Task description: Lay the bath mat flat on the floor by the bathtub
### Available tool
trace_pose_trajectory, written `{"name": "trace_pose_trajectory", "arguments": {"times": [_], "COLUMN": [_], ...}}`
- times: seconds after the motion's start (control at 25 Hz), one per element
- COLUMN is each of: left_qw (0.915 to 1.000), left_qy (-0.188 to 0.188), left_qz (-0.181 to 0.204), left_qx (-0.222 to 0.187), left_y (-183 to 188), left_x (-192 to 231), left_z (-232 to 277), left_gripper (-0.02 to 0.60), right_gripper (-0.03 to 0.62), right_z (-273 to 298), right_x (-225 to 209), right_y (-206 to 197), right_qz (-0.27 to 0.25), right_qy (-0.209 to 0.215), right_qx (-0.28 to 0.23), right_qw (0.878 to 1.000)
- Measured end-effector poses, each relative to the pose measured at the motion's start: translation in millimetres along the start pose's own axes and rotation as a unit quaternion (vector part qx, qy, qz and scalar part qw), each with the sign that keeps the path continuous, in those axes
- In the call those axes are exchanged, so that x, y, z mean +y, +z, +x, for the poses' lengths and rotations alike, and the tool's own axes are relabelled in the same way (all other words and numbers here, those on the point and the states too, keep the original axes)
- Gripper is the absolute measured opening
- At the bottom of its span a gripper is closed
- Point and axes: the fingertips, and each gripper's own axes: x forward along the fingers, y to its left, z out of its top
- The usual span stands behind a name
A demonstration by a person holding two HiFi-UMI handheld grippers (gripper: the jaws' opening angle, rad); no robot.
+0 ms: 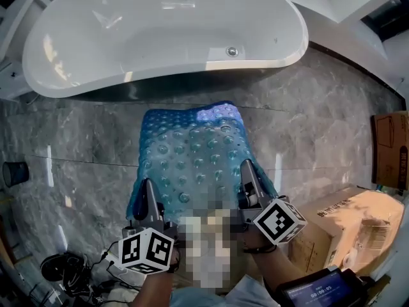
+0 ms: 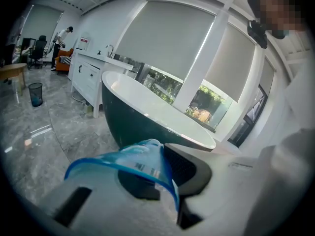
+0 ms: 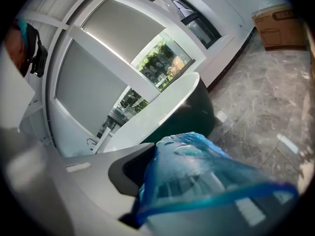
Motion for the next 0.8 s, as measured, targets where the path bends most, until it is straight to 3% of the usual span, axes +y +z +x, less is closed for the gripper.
{"name": "trace_pose_trajectory", "arguments": {"times": [0.68, 0.8], "left_qw": [0.9995, 0.9986], "left_qy": [0.004, 0.004], "left_qz": [0.031, 0.051], "left_qx": [-0.007, -0.012], "left_y": [-114, -129], "left_x": [103, 114], "left_z": [156, 186], "left_gripper": [0.032, 0.034], "right_gripper": [0.026, 0.026], "right_z": [147, 177], "right_x": [-147, -173], "right_y": [-91, -100], "right_qz": [0.010, 0.006], "right_qy": [-0.003, -0.003], "right_qx": [-0.019, -0.021], "right_qw": [1.000, 1.000]}}
